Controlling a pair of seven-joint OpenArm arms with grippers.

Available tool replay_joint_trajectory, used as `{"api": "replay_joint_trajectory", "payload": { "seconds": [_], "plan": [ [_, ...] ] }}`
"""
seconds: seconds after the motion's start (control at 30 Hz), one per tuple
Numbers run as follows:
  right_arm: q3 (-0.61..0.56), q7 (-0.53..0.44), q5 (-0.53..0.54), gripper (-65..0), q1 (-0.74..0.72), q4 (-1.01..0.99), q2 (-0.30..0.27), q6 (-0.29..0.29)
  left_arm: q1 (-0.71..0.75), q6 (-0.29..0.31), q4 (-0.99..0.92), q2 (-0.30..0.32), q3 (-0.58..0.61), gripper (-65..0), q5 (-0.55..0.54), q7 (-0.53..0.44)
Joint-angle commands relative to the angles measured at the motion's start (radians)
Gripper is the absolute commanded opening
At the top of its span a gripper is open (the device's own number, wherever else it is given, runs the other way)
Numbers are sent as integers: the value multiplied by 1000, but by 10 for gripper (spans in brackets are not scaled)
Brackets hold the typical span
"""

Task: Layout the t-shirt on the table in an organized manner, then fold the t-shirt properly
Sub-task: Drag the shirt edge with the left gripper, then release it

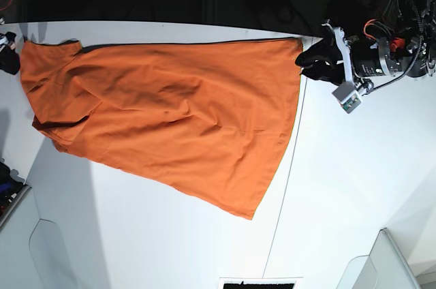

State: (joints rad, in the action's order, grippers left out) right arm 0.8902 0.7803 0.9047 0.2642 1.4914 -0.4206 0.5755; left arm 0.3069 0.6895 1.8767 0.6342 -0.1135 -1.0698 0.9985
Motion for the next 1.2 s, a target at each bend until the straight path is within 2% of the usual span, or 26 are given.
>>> {"api": "replay_joint_trajectory", "payload": {
  "seconds": [0.0, 0.1, 0.27, 0.33, 0.4, 0.5, 0.6, 0.77, 0.83, 0.97, 1.03, 1.17],
  "plan": [
    [27, -39, 23, -404, -30, 24, -25, 4, -8, 9, 18, 17, -36, -425, -34, -36],
    [41, -70, -2, -404, -126, 24, -25, -4, -23, 9, 22, 11, -101, -425, -24, -146],
    [-50, -110, -106, -404, -309, 2, -26, -31, -159, 9, 20, -45, -72, -425, 128, -230],
    [-122, -145, -179, -404, -375, -19, -25, -34, -230, 9, 1, -73, -24, -425, 181, -251],
    [-214, -171, -272, -404, -438, -51, -26, -65, -316, 9, -59, -101, 42, -425, 259, -280],
    [-356, -224, -436, -404, -524, -153, -26, -129, -451, 9, -224, -156, 152, -425, 384, -335],
    [-459, -301, -534, -404, -597, -310, -29, -161, -582, -38, -439, -211, 250, -425, 489, -392],
    [-554, -362, -567, -404, -694, -565, -31, -147, -756, -77, -776, -290, 341, -425, 627, -527],
    [-589, -362, -567, -406, -713, -630, -30, -110, -807, -84, -888, -324, 344, -425, 678, -574],
    [-654, -358, -564, -406, -715, -667, -30, -51, -881, -168, -1049, -384, 344, -425, 736, -591],
    [-674, -358, -564, -449, -716, -666, -30, -47, -893, -179, -1085, -399, 344, -426, 760, -591],
    [-681, -367, -564, -639, -721, -655, -31, -31, -882, -182, -1087, -383, 344, -426, 781, -547]
  ]
}}
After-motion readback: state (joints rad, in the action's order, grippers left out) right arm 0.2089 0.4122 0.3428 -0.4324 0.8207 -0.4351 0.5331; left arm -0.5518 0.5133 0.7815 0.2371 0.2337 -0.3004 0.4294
